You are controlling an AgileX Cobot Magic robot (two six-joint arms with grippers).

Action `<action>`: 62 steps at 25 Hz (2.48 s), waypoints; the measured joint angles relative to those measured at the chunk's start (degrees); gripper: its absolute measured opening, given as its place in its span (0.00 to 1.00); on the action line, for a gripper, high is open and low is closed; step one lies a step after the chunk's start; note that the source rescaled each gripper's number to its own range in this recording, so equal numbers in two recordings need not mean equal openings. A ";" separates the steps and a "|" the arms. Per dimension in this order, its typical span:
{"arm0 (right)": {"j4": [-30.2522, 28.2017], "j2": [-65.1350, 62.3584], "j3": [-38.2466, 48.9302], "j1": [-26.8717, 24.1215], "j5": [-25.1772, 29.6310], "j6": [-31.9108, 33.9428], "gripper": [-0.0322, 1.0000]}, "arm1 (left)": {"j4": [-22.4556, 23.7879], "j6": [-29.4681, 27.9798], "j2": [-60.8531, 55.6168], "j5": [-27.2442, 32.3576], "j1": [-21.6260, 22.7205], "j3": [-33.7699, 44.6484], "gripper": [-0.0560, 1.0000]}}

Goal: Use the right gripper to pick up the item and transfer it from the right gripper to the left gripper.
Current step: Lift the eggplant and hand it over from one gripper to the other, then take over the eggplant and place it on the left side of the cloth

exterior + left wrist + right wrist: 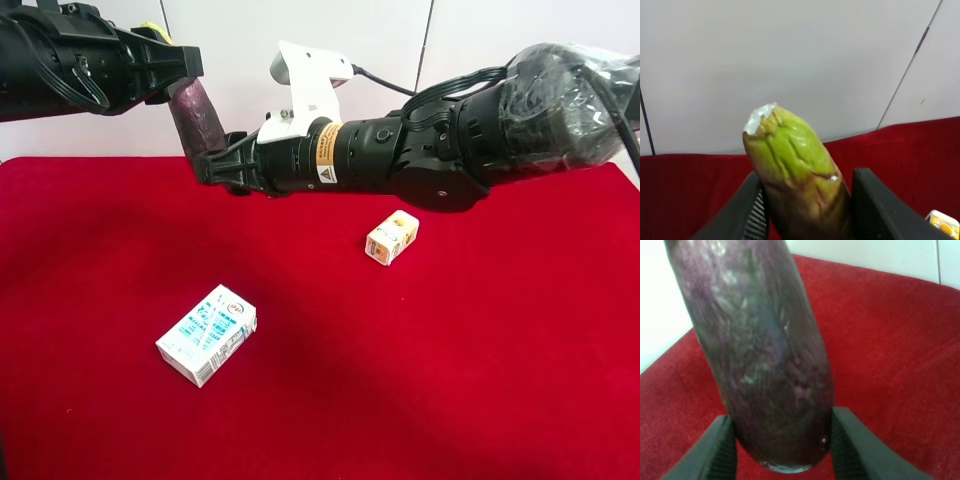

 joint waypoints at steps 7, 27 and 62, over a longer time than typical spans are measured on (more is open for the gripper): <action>0.00 0.10 0.00 0.00 0.00 0.00 0.03 | 0.02 0.00 0.00 0.53 0.00 0.00 0.10; -0.06 -4.06 0.00 0.00 14.89 -0.23 1.00 | 0.15 0.06 0.00 0.63 0.00 0.00 0.08; 26.84 -62.82 16.40 0.00 80.30 -37.13 1.00 | 0.21 0.48 0.00 0.69 0.00 0.00 0.06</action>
